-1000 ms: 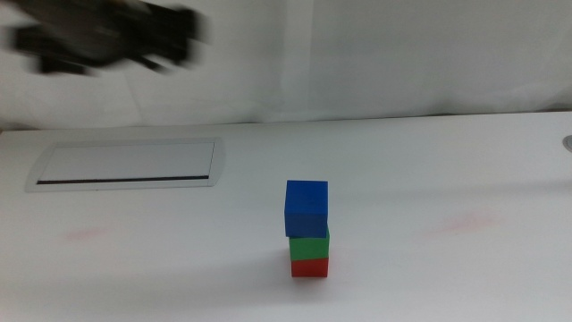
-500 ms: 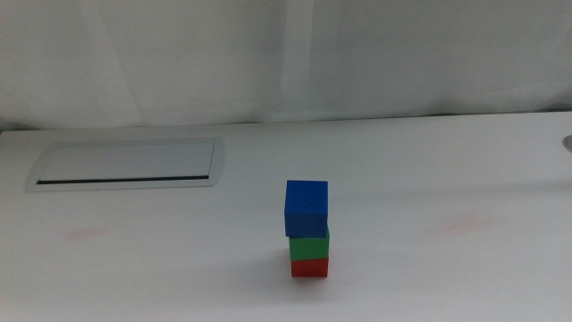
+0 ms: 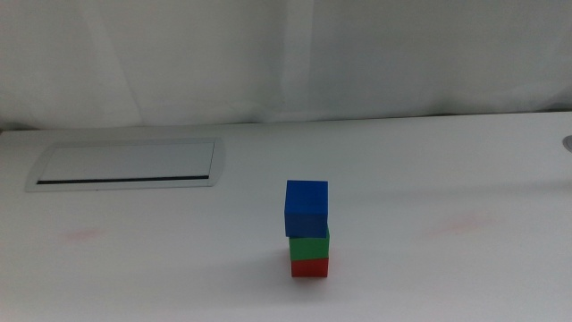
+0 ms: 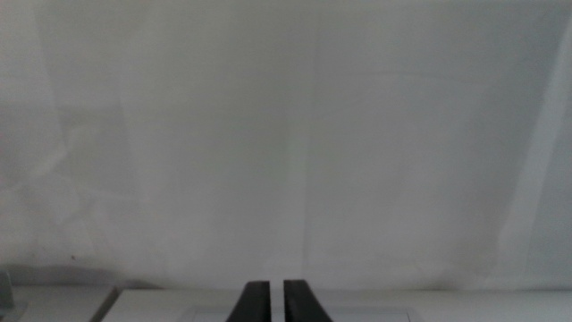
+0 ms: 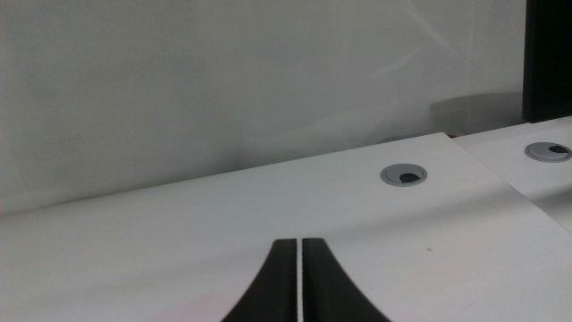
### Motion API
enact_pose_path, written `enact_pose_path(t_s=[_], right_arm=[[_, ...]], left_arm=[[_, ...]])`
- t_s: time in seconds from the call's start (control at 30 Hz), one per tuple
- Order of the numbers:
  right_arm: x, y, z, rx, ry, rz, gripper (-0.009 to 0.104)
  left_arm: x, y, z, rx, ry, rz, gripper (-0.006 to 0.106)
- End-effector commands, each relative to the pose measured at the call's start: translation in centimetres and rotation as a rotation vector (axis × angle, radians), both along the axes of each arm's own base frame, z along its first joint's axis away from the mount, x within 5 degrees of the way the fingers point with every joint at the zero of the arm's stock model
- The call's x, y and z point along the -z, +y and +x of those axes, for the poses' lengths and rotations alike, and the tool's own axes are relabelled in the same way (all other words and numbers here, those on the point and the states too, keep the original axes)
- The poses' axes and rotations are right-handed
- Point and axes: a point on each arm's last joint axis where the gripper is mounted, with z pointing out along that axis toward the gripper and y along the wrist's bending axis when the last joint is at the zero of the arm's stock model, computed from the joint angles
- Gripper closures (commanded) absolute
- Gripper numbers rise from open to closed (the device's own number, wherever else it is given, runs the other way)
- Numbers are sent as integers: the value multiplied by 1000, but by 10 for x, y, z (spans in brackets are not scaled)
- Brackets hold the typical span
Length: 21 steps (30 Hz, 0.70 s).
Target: Stack red cubes first, then green, then blue cubes in a specific spot.
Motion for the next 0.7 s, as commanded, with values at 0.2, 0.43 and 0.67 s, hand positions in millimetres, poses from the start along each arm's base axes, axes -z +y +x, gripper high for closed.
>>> enact_pose_path(t_s=[0.2,0.43,0.67], right_arm=[[13,0,0,1,30,-14,97],[12,0,0,2,22,-24,97],[13,0,0,-11,33,-105,97]], left_arm=[[100,-4,-1,41,-11,-103,103],[142,-5,0,44,61,-114,103],[142,-5,0,43,64,-117,103]])
